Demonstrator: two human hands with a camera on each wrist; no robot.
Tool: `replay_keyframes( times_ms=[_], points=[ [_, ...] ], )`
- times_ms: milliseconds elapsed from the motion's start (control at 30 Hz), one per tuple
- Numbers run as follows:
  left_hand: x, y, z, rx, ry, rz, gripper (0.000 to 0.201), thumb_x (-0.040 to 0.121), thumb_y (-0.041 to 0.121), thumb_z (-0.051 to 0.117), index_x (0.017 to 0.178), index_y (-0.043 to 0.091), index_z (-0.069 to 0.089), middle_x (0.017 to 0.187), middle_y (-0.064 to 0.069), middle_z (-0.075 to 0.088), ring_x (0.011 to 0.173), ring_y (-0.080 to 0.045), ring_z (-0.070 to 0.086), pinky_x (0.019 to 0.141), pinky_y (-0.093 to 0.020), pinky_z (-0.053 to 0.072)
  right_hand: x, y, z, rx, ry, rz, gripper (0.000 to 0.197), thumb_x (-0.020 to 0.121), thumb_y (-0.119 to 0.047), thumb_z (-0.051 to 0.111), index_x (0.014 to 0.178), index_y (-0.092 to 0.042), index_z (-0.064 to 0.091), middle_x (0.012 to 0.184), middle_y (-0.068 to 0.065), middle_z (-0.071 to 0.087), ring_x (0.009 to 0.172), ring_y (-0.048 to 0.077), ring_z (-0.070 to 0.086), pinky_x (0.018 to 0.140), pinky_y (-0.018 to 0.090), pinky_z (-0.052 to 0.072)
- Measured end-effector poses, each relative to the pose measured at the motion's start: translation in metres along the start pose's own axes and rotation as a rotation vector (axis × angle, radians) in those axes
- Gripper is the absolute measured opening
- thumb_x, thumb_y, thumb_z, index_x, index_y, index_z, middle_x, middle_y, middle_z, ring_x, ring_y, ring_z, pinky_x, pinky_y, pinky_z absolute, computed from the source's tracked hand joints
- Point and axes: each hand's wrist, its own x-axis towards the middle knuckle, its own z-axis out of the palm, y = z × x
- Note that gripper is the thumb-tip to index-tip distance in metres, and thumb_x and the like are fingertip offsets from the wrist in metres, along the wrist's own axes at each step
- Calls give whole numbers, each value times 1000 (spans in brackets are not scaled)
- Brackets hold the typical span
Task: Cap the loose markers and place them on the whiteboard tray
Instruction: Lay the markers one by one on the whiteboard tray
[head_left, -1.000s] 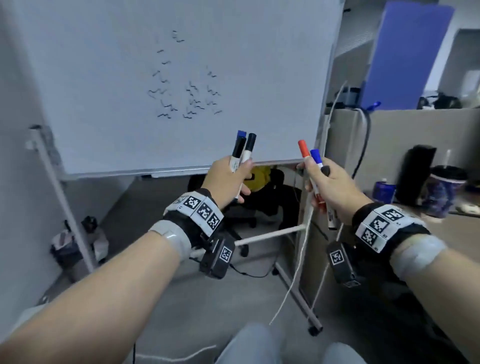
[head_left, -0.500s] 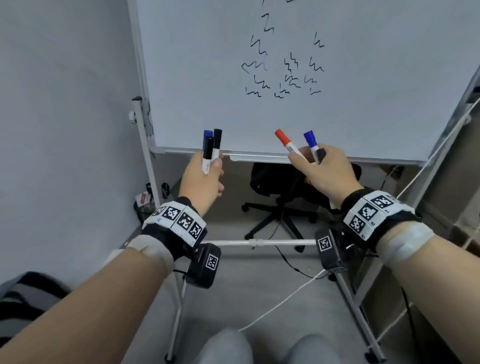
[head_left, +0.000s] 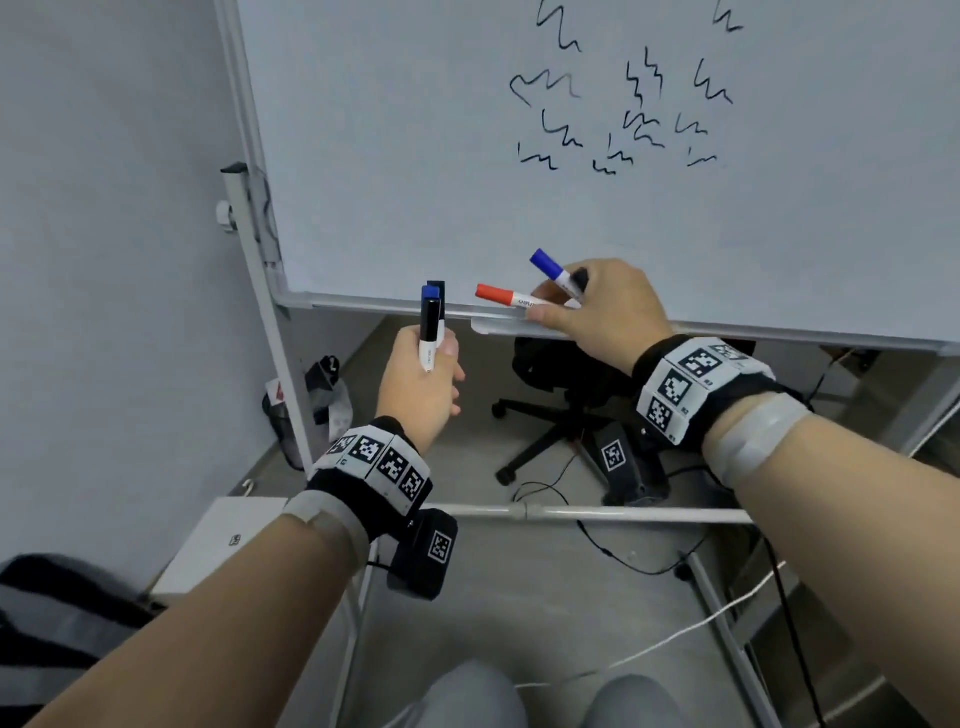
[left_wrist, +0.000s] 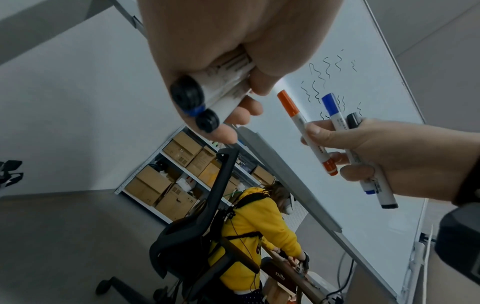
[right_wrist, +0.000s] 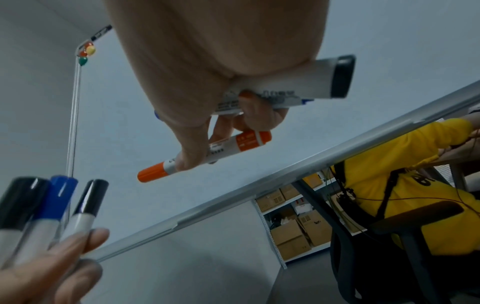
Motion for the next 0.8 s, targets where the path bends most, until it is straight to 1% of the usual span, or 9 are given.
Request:
replay_keyframes(
  times_ms=[100,200,300,433,567,667,733,800],
  points=[
    [13,4,-7,1,-3,8,22,104,34,50,114,17,61,80,1,65,65,-17,56,62,-37,58,12,1,10,-77,-16,2,24,83,-50,82,99,-31,80,79,-14,68,74,6,63,62,25,44],
    [22,6,-6,-5,19,7,26,104,36,52,115,14,61,79,2,66,63,-16,56,59,-38,57,18,4,15,-145,-46,15,23,84,-48,82,98,-31,80,84,-8,72,81,16,67,70,31,50],
    [25,4,0,-16,6,-7,24,104,35,52,116,15,61,81,2,66,64,-16,57,57,-35,56,20,8,21,-181,-65,10,20,84,-47,81,96,-31,80,83,-5,71,80,19,65,68,31,49],
    [24,1,8,-21,-16,-13,22,105,35,51,117,18,60,82,2,66,65,-15,57,58,-34,57,21,13,26,-217,-74,12,20,85,-48,80,97,-31,80,86,-2,72,83,22,66,69,32,50],
    [24,-5,12,-26,-8,-14,22,105,34,51,117,18,61,82,3,66,65,-15,58,59,-35,58,25,12,28,-239,-86,0,24,86,-48,79,97,-27,80,85,1,72,82,24,67,71,35,56],
    [26,-8,12,-27,-3,-15,21,105,31,50,118,18,61,83,2,66,65,-15,58,59,-35,57,26,10,31,-223,-78,-27,18,87,-43,78,95,-27,80,82,-1,71,80,23,66,67,32,51],
    [28,-10,13,-31,0,-22,21,105,31,50,118,18,61,83,2,66,64,-15,58,58,-33,57,26,10,33,-207,-69,-38,12,88,-38,77,94,-28,81,81,-4,69,80,22,66,66,30,47],
    [29,-10,15,-40,-2,-22,21,105,31,51,118,17,61,82,2,66,63,-14,57,57,-32,57,27,12,34,-188,-60,-40,11,88,-38,77,92,-28,80,78,-6,67,80,22,66,66,29,45]
  ],
)
